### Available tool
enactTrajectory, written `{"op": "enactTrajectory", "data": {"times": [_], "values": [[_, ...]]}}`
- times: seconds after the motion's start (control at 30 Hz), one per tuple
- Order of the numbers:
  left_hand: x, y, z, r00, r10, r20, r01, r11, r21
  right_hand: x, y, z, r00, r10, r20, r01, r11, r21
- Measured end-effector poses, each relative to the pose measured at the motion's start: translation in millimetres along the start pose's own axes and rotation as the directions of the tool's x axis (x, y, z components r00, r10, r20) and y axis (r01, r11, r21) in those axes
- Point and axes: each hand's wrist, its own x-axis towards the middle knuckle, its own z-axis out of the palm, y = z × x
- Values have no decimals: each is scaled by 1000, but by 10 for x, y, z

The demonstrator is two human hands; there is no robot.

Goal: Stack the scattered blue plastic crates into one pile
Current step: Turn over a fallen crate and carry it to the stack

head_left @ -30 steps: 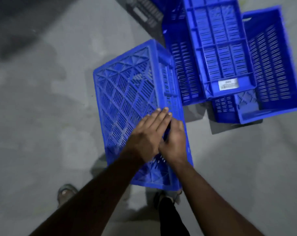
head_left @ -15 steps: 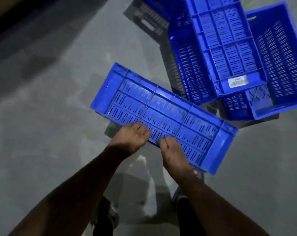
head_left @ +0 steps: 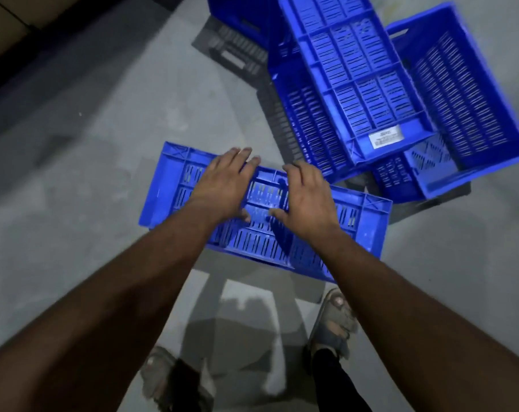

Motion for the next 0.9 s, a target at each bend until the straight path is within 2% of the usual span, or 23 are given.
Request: {"op": "enactTrajectory", "data": {"times": [0.07, 0.1, 0.13, 0.23, 0.33, 0.43, 0.5, 0.57, 0.67, 0.77, 0.9], "values": [[181, 24, -42, 989, 17, 149, -26, 998, 58, 74, 91, 28, 978, 51, 203, -34, 996, -83], [215, 46, -13, 984, 18, 176, -32, 996, 78, 58, 124, 49, 964, 53, 260, -20, 992, -126], [204, 78, 39, 988, 17, 156, -32, 995, 91, 23, 137, 65, 962, 40, 270, 5, 987, -162], [4, 134, 216, 1000, 9, -16, -9, 1000, 26, -125, 79, 62, 977, 28, 213, 18, 977, -212], [-312, 110, 306, 994, 64, -83, -57, 994, 89, -355, -74, 43, 957, 43, 287, 7, 985, -173], [-707, 64, 452, 992, 129, -4, -129, 990, 63, -778, -282, 89, 937, 53, 346, 13, 983, -186], [-1010, 19, 612, 982, 179, 64, -181, 983, 21, -1136, -421, 183, 933, 101, 346, -50, 987, -155], [-1362, -16, 815, 959, 236, 154, -234, 972, -31, -1536, -585, 349, 929, 158, 336, -127, 986, -111], [-1870, -35, 1267, 916, 330, 228, -332, 943, -31, -2169, -848, 750, 929, 170, 329, -158, 985, -63], [-2237, -7, 1898, 894, 388, 224, -381, 922, -76, -2676, -1020, 1281, 893, 147, 425, -149, 988, -29], [-2486, 75, 2676, 895, 399, 201, -387, 917, -99, -3054, -1057, 1910, 946, 99, 310, -110, 994, 16]]}}
